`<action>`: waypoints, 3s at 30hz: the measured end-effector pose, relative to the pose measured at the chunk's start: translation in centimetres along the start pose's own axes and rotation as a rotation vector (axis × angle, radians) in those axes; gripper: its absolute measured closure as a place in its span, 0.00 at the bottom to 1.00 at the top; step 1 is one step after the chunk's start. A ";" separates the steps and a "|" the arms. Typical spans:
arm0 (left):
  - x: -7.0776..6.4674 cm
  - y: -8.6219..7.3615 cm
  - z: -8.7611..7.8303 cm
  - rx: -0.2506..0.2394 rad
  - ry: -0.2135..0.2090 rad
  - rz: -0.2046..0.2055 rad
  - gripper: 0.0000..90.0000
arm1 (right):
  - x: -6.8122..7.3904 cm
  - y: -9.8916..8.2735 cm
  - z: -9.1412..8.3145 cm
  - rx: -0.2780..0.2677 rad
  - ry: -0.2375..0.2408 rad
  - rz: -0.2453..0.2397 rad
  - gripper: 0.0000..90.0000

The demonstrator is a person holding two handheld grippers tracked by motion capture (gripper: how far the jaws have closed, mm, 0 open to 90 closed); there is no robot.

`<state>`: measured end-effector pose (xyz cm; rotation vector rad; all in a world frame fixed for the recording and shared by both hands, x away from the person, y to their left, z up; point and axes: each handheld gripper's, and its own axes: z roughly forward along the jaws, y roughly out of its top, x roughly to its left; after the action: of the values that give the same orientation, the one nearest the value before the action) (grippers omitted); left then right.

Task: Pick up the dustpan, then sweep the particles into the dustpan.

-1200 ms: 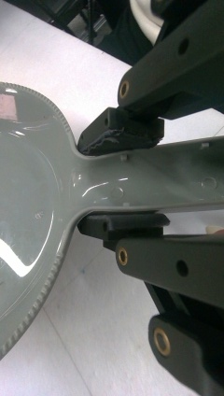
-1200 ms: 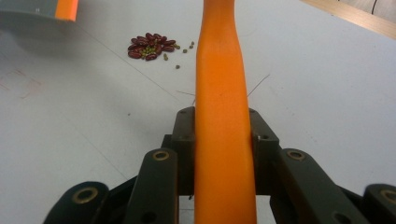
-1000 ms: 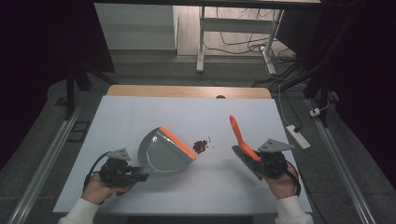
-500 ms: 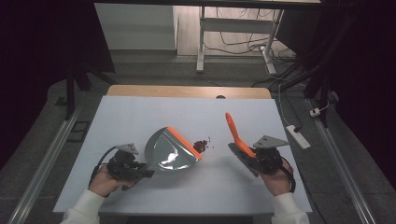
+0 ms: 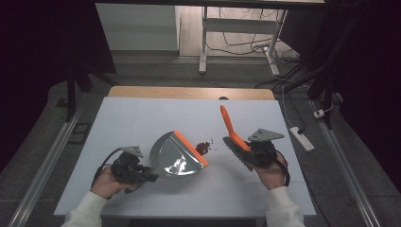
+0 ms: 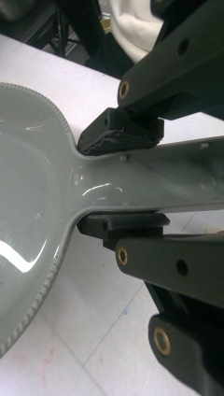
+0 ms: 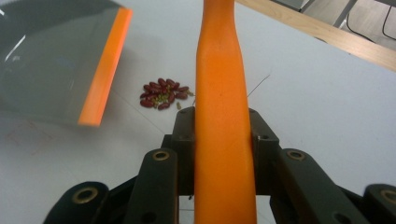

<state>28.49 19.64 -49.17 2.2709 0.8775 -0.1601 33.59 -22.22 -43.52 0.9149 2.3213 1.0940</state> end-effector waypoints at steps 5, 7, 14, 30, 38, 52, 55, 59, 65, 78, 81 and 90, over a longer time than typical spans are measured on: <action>-0.1 -0.1 0.1 0.019 -0.007 0.006 0.69 | 0.1 0.6 0.8 0.000 0.004 -0.006 0.78; -0.2 -0.1 0.2 0.025 -0.007 0.008 0.69 | 0.0 0.7 1.2 -0.004 0.006 -0.003 0.78; -0.3 -0.1 0.3 0.039 -0.022 0.010 0.69 | -0.3 1.3 2.6 -0.006 0.016 -0.003 0.78; 0.0 0.4 1.9 0.110 -0.018 0.001 0.69 | -0.6 1.9 6.1 0.016 0.029 0.005 0.78; -0.1 0.6 2.1 0.112 -0.027 0.001 0.69 | -0.9 1.7 6.7 0.031 0.023 0.011 0.78; 0.0 0.7 2.0 0.105 -0.027 -0.011 0.69 | -1.7 2.2 7.8 0.029 0.007 0.011 0.78; 0.1 0.7 1.9 0.103 -0.026 -0.016 0.69 | -1.7 2.4 8.2 0.033 0.008 0.010 0.78; 0.2 0.8 2.1 0.102 -0.028 -0.026 0.69 | -1.8 2.5 8.9 0.046 0.005 0.003 0.78; 0.2 0.9 2.2 0.101 -0.029 -0.031 0.69 | -1.9 2.4 9.8 0.067 0.001 0.004 0.78; 0.9 1.1 2.7 0.107 -0.047 -0.052 0.69 | -2.4 2.3 11.6 0.107 -0.020 -0.012 0.78; 0.9 1.2 2.7 0.107 -0.049 -0.053 0.69 | -2.3 2.3 11.8 0.111 -0.018 -0.009 0.78; 1.0 1.3 3.0 0.111 -0.052 -0.058 0.69 | -1.9 2.7 12.7 0.128 -0.014 -0.021 0.78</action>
<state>30.44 17.57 -51.07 2.3336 0.9276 -0.2997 43.63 -15.72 -48.84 0.9397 2.4068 0.9360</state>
